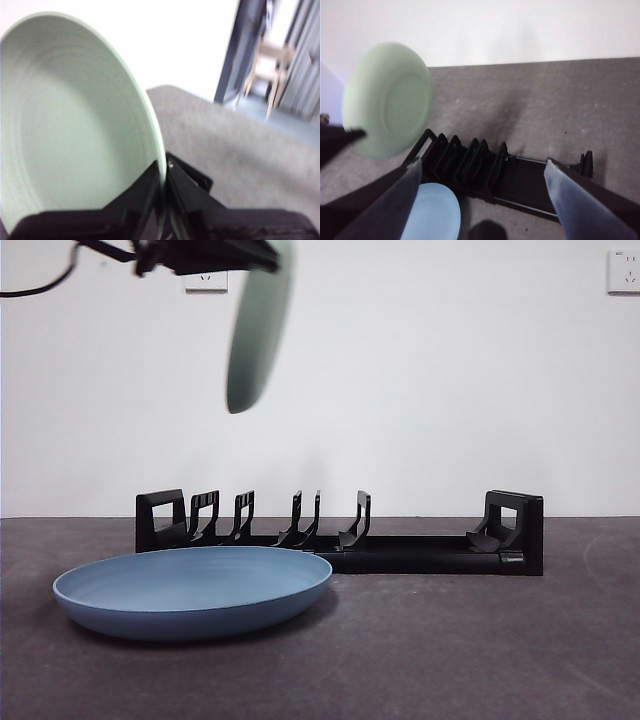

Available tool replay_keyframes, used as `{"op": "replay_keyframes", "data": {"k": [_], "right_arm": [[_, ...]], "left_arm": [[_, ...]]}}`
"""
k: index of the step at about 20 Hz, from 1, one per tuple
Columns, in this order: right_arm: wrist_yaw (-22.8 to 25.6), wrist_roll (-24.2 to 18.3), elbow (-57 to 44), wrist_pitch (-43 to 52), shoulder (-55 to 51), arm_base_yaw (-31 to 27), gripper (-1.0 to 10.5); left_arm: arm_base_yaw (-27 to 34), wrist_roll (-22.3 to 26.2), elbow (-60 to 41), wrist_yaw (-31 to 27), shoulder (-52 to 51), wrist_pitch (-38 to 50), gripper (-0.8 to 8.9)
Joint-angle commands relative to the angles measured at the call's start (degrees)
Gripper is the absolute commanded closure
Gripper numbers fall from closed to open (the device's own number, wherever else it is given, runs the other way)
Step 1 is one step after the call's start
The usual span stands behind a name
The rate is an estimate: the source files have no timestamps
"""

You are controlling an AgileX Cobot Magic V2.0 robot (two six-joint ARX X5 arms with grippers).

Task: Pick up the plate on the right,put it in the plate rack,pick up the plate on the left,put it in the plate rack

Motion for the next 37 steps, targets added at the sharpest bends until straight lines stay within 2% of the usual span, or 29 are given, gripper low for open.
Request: {"op": "replay_keyframes", "data": {"k": [1, 7, 11, 18, 21, 28, 33, 34, 37], "right_arm": [[0.09, -0.66, -0.04, 0.26, 0.37, -0.04, 5.4], [0.11, -0.63, -0.04, 0.26, 0.48, -0.02, 5.4], [0.11, -0.63, -0.04, 0.11, 0.48, -0.02, 5.4], [0.11, -0.66, -0.04, -0.50, 0.72, -0.02, 5.4], [0.11, -0.66, -0.04, -0.50, 0.76, -0.02, 5.4], [0.13, -0.66, -0.04, -0.52, 0.94, -0.04, 5.4], [0.11, -0.63, -0.04, -0.57, 1.73, -0.02, 5.4], [0.09, -0.63, -0.04, -0.57, 1.99, -0.02, 5.4], [0.09, -0.63, -0.04, -0.74, 2.64, -0.02, 5.4]], "left_arm": [[4.44, -8.28, 0.37, 5.20, 0.77, 3.06, 8.23], [10.01, -14.51, 0.37, 13.33, 5.01, 8.35, 8.23], [10.84, -15.37, 0.37, 15.45, 8.76, 8.41, 8.23], [10.86, -15.30, 0.37, 15.32, 14.16, 8.24, 8.23], [10.86, -14.86, 0.37, 13.57, 16.35, 7.48, 8.23], [10.54, -10.49, 0.37, 9.55, 17.75, 2.16, 8.22], [9.88, -10.36, 0.37, 9.66, 17.75, -1.29, 8.05], [9.64, -10.29, 0.37, 9.75, 17.75, -1.66, 7.77], [8.87, -10.14, 0.37, 9.92, 17.75, -1.97, 5.73]]}}
